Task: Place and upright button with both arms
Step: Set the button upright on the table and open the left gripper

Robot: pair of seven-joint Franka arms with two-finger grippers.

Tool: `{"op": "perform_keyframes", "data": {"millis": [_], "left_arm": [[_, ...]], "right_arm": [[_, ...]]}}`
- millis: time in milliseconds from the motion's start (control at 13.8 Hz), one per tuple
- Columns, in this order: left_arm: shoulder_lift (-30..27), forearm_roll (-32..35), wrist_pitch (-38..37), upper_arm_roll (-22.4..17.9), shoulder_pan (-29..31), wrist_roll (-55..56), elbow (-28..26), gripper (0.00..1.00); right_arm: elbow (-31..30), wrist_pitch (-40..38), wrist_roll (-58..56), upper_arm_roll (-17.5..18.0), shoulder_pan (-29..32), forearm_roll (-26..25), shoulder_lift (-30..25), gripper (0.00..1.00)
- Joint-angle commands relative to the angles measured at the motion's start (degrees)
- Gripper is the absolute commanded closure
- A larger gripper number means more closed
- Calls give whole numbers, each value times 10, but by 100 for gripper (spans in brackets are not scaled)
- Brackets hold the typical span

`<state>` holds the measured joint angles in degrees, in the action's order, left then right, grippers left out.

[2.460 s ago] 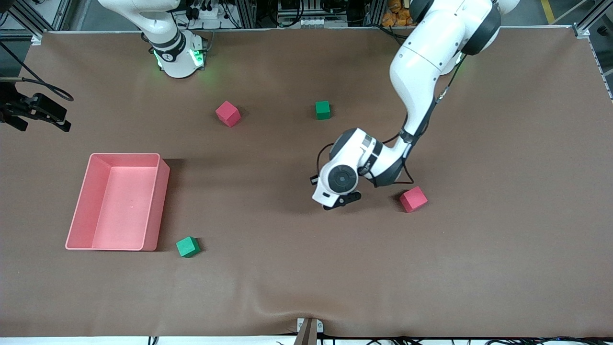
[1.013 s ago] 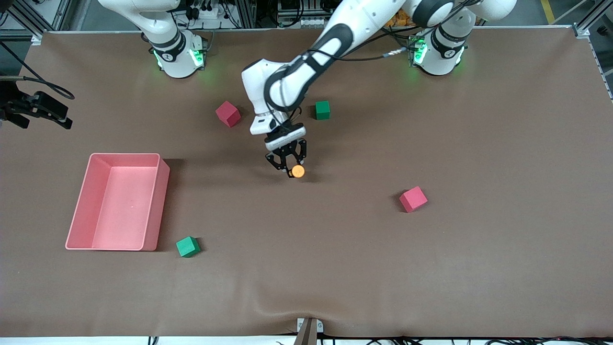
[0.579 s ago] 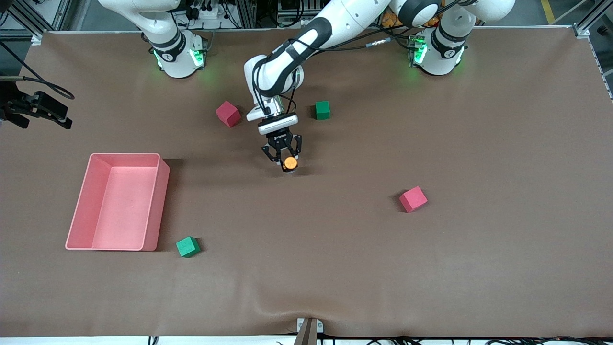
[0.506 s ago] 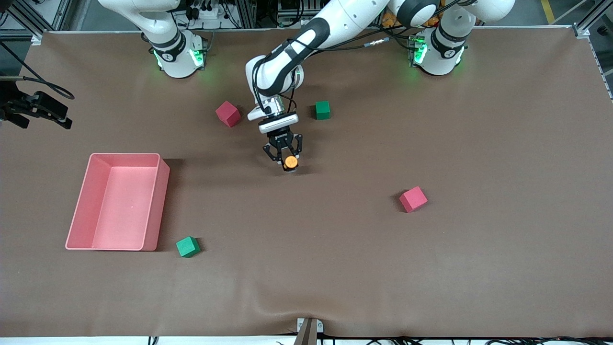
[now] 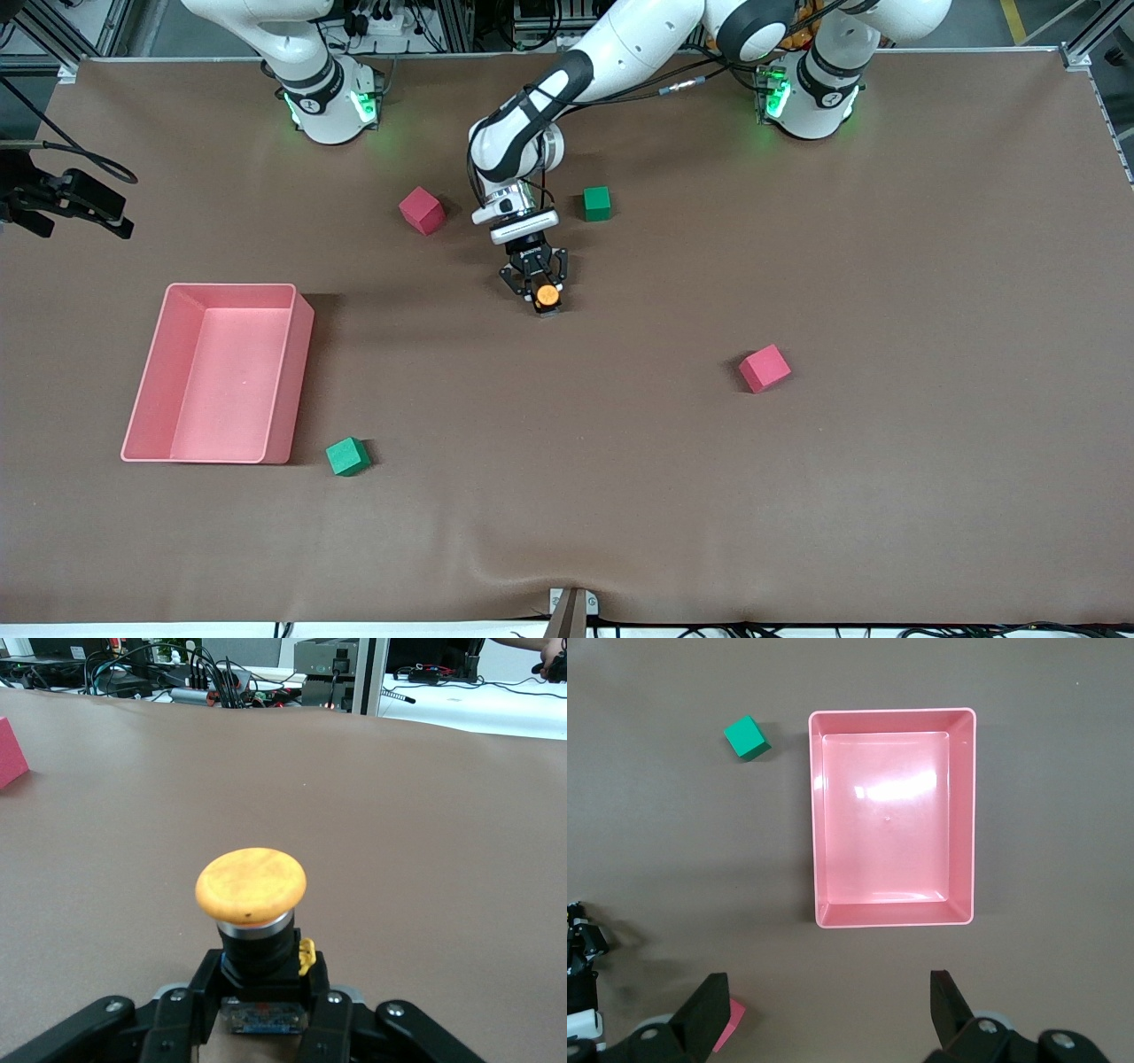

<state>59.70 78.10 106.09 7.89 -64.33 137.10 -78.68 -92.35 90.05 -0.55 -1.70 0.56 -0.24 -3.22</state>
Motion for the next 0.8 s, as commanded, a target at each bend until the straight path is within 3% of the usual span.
{"op": "perform_keyframes", "data": {"millis": [0,72,217,579,723], "left_arm": [[9,10,-10,-5,-11,6,4,55],[9,9,-11,-5,-16,5,4,1],[2,-8,-22,0,-20,4,5,0],[-83,-207,-23,32,-25,-7,12,0],[-125,-263,-24,33,-21,-62,13,0]], "right_arm": [[2,-7,-5,8,10,-8,-6,0],[2,-6,-5,8,10,-8,-6,0],[2,-7,-5,8,10,-8,-6,0],[2,-5,-5,8,9,-8,-6,0],[2,-5,-5,8,10,-8,-6,0]]}}
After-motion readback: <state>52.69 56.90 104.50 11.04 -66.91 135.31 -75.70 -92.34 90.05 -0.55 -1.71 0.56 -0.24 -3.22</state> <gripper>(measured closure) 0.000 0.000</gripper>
